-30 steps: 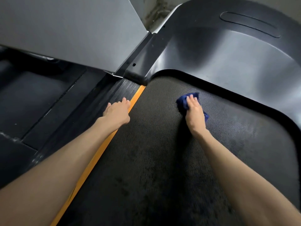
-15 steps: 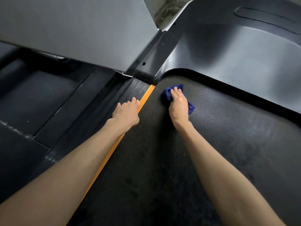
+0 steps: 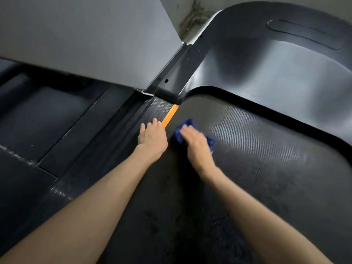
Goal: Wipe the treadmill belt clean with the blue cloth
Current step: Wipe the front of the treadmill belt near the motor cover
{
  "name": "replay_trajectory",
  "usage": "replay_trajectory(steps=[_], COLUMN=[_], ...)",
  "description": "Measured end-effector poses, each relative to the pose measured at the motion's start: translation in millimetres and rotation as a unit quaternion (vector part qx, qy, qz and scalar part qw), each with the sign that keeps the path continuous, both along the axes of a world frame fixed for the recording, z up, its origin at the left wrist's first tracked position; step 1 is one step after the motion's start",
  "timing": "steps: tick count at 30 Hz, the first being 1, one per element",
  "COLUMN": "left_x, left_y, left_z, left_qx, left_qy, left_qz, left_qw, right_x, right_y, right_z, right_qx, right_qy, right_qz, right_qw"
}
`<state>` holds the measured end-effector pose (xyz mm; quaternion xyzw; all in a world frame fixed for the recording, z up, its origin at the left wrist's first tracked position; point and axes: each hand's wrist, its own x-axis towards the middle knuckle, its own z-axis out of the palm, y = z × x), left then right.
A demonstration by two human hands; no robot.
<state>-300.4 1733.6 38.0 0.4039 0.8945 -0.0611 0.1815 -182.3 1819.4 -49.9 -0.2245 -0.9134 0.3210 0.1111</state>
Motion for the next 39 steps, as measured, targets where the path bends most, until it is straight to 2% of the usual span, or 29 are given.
replay_trajectory(steps=[1,3,4,5,7,8,9,11,13,16,18,19,20,22,24,26,27,28,30,31,32,33,34,36,39], left_x=[0,2,6,10,21,27,34,51,71,94,99,100,101,101,98,95,95,99,114,123,131,137,140,143,146], left_y=[4,7,8,11,16,20,25,32,37,37,41,42,43,46,53,65,70,75,83,86,89,93,95,98,103], left_z=[1,5,8,10,18,21,22,21,23,35,43,49,55,69,75,70,62,56,42,36,31,24,18,7,-1], left_qx=[-0.004,-0.010,-0.005,0.004,0.011,0.004,-0.005,-0.025,-0.032,-0.073,-0.113,-0.130,-0.139,-0.137,-0.117,-0.081,-0.062,-0.046,-0.018,-0.003,0.010,0.021,0.030,0.041,0.060], left_qy=[-0.004,-0.022,-0.027,-0.030,-0.035,-0.040,-0.045,-0.053,-0.059,-0.069,-0.081,-0.083,-0.084,-0.085,-0.083,-0.082,-0.090,-0.099,-0.125,-0.137,-0.146,-0.153,-0.158,-0.172,-0.193], left_qz=[0.009,0.020,0.017,0.011,0.000,-0.006,-0.015,-0.039,-0.061,-0.085,-0.092,-0.100,-0.109,-0.128,-0.137,-0.142,-0.141,-0.141,-0.154,-0.165,-0.175,-0.184,-0.192,-0.198,-0.207], left_qw=[1.000,1.000,0.999,0.999,0.999,0.999,0.999,0.998,0.996,0.991,0.986,0.983,0.981,0.979,0.980,0.983,0.984,0.984,0.980,0.977,0.974,0.971,0.968,0.964,0.957], right_x=[17,59,85,110,166,188,201,205,189,171,188,202,220,261,287,273,254,231,182,166,161,167,182,232,293], right_y=[-10,3,18,38,68,75,74,62,42,-5,-12,-5,6,31,49,50,44,33,-4,-20,-24,-13,2,36,73], right_z=[2,0,-1,-5,0,3,4,3,6,9,5,4,3,-3,2,4,6,6,1,0,-1,1,-1,-8,-6], right_qx=[0.042,0.087,0.097,0.096,0.071,0.065,0.055,0.051,0.030,0.026,0.072,0.100,0.111,0.074,0.029,0.010,0.010,0.006,0.026,0.030,0.043,0.056,0.081,0.085,0.078], right_qy=[-0.019,-0.032,-0.025,-0.022,-0.031,-0.057,-0.081,-0.111,-0.114,-0.097,-0.107,-0.097,-0.077,-0.060,-0.093,-0.108,-0.097,-0.068,-0.045,-0.049,-0.063,-0.075,-0.072,-0.055,-0.101], right_qz=[0.050,0.077,0.034,-0.052,-0.249,-0.317,-0.363,-0.384,-0.344,-0.111,0.018,0.021,-0.030,-0.230,-0.412,-0.503,-0.503,-0.461,-0.281,-0.179,-0.103,-0.069,-0.078,-0.198,-0.418], right_qw=[0.998,0.993,0.994,0.994,0.965,0.945,0.927,0.915,0.932,0.989,0.992,0.990,0.990,0.969,0.906,0.857,0.859,0.885,0.958,0.982,0.992,0.993,0.991,0.975,0.900])
